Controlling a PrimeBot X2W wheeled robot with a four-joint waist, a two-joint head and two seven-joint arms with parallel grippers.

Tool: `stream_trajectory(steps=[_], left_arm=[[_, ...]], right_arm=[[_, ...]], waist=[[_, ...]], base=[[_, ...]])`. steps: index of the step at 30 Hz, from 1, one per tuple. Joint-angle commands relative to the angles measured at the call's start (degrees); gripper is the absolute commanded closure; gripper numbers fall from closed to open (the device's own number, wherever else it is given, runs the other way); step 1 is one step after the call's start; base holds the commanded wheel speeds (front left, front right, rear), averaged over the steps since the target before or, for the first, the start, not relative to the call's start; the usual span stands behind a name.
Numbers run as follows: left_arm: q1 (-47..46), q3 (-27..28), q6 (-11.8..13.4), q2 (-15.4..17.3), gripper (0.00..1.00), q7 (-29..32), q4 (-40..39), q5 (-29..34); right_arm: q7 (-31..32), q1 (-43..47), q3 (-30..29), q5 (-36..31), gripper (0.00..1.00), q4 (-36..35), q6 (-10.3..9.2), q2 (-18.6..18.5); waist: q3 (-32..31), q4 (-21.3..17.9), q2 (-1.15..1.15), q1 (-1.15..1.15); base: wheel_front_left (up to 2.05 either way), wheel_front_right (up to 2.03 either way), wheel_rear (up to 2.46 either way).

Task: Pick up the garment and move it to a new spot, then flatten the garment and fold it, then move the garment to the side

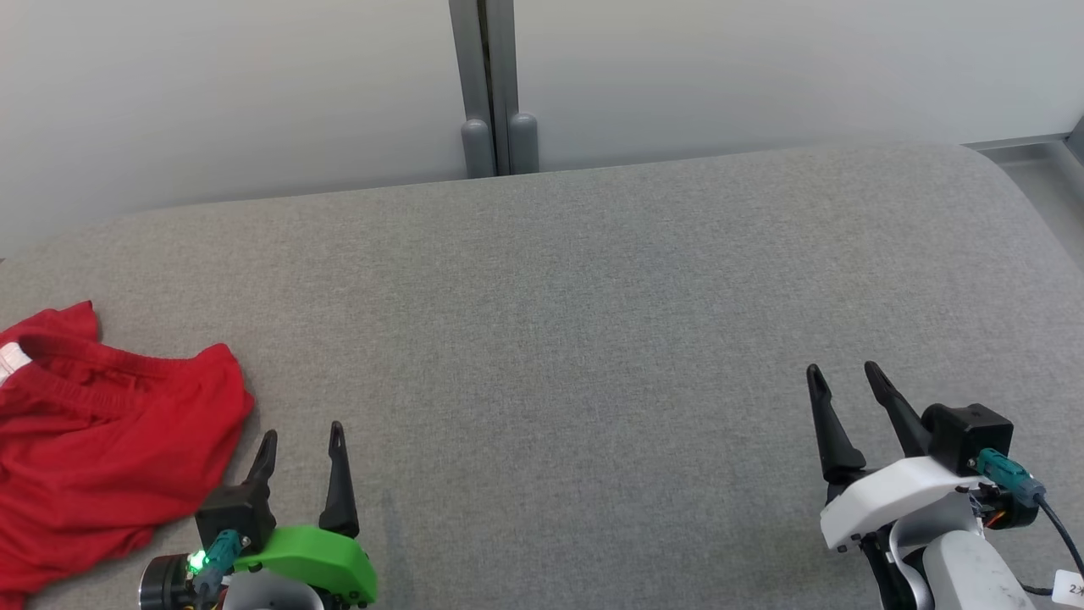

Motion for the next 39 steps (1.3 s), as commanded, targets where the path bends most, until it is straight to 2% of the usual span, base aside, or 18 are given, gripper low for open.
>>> stream_trajectory(steps=[1, 7, 11, 15, 26, 30, 33, 39], left_arm=[[0.2, -0.2, 0.5, -0.1, 0.00, -0.6, -0.1, 1.3], [-0.2, 0.1, 1.0, -0.5, 0.00, -1.3, 0.2, 3.6], [-0.2, 0.5, 1.1, -0.7, 0.00, -1.7, 0.6, 4.8], [0.6, 1.3, 1.2, -0.9, 0.00, -2.1, 1.6, 5.9], [2.3, 4.6, 1.2, -1.0, 0.00, -3.3, 3.7, 10.2], [3.1, 6.5, 1.5, -1.1, 0.00, -3.5, 4.0, 10.5], [3.9, 7.9, 1.7, -1.1, 0.00, -3.5, 3.9, 9.7], [5.2, 10.8, 2.4, -1.3, 0.00, -3.4, 3.0, 7.1]], right_arm=[[-0.7, 0.1, 0.2, -1.5, 0.00, -0.1, 0.02, -0.2], [-1.3, -0.4, 0.0, -3.8, 0.00, 0.2, 0.02, 0.0], [-1.8, 0.2, 0.2, -4.8, 0.00, 0.6, 0.02, 0.0], [-2.2, 0.6, 1.0, -5.7, 0.00, 0.9, 0.02, 0.1], [-3.3, 0.7, 4.9, -8.7, 0.00, 2.3, -0.01, 0.0], [-3.6, 0.3, 6.2, -8.6, 0.00, 2.9, -0.01, 0.0], [-3.6, 0.0, 7.2, -7.8, 0.00, 3.5, -0.01, 0.0], [-3.6, -1.5, 9.8, -7.0, 0.00, 5.0, -0.01, 0.0]], waist=[[0.0, 0.1, 0.00, 0.00], [0.5, 1.6, 0.00, 0.00], [0.7, 4.5, 0.00, 0.00], [0.9, 8.7, 0.00, 0.00], [1.5, 24.0, 0.00, 0.00], [1.7, 28.3, 0.00, 0.00], [1.7, 30.2, 0.00, 0.00], [2.9, 30.7, 0.00, 0.00]], base=[[0.00, 0.00, 0.00], [0.00, 0.00, 0.00], [0.00, 0.00, 0.00], [0.00, 0.00, 0.00], [0.00, 0.00, 0.00], [0.00, 0.00, 0.00], [0.00, 0.00, 0.00], [0.00, 0.00, 0.00]])
